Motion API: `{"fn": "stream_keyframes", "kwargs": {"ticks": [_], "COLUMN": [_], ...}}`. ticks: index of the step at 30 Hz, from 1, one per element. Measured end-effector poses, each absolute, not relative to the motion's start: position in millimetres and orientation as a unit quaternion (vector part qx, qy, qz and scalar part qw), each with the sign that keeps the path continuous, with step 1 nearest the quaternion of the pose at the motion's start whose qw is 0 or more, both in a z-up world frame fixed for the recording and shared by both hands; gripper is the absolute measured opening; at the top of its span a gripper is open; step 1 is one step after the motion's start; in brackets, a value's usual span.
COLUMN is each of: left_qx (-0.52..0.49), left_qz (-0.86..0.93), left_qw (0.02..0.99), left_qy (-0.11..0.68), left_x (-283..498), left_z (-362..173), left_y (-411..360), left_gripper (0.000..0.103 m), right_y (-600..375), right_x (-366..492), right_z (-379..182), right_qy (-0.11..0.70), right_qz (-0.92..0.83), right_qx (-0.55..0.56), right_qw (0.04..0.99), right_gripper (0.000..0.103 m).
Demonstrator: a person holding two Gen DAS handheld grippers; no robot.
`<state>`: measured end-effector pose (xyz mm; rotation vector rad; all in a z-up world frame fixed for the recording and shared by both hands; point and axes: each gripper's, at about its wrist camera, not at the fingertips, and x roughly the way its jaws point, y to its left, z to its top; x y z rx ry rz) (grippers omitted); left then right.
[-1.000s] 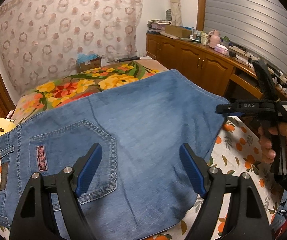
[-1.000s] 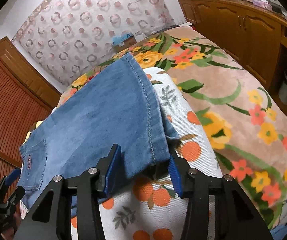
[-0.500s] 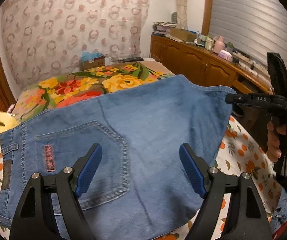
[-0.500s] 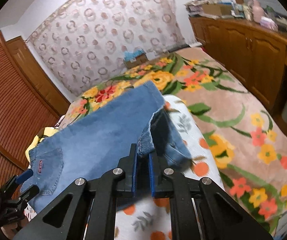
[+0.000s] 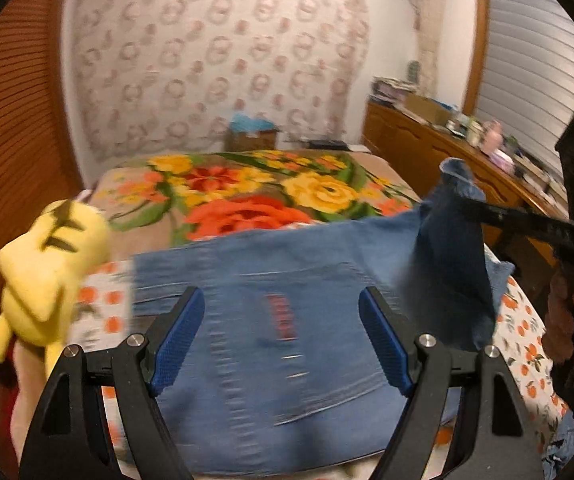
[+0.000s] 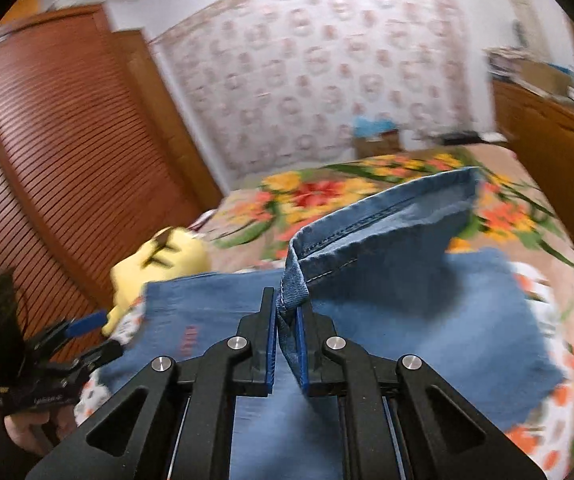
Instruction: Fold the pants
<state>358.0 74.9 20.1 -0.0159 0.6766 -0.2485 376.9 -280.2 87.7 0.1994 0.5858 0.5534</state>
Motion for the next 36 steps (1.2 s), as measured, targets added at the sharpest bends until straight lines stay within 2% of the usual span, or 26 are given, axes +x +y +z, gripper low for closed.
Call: {"fn": "stream_keyframes", "kwargs": {"ticks": [10,16,23,34,36], "left_qx": [-0.047,-0.078,-0.069,-0.011,-0.010], "left_qz": [-0.053,-0.079,-0.139,-0.221,-0.224], "left_qw": [0.939,0.928,0.913,0.898,0.897], "left_qy": [0.336,0.354,0.376,0.381,0.382], "left_x": [351.8,364.3,397.5,420.0,418.9], "left_z": [7.7,-7.0,-14.0,2.0,5.4], "left_y": [178.1,191.0,149.3,73.8,68.2], "left_gripper": [0.081,0.081,0.081,0.080,0.080], "right_y": [-125.3,-95.6,-86.5,-140.3,-143.8], "right_x": [317.4,313.1,308.3,298.9,294.5], "right_z": [86.0,27.2,3.2,21.8,24.8], "right_qy": [0.295,0.353,0.369,0.349,0.350], "right_qz": [0.438,0.443,0.428,0.389,0.380], "right_qx": [0.048,0.018,0.002,0.026,0.022], "right_qw": [0.848,0.824,0.825,0.852,0.856], "right_gripper": [0.008,0.008,0.008,0.009,0.022]}}
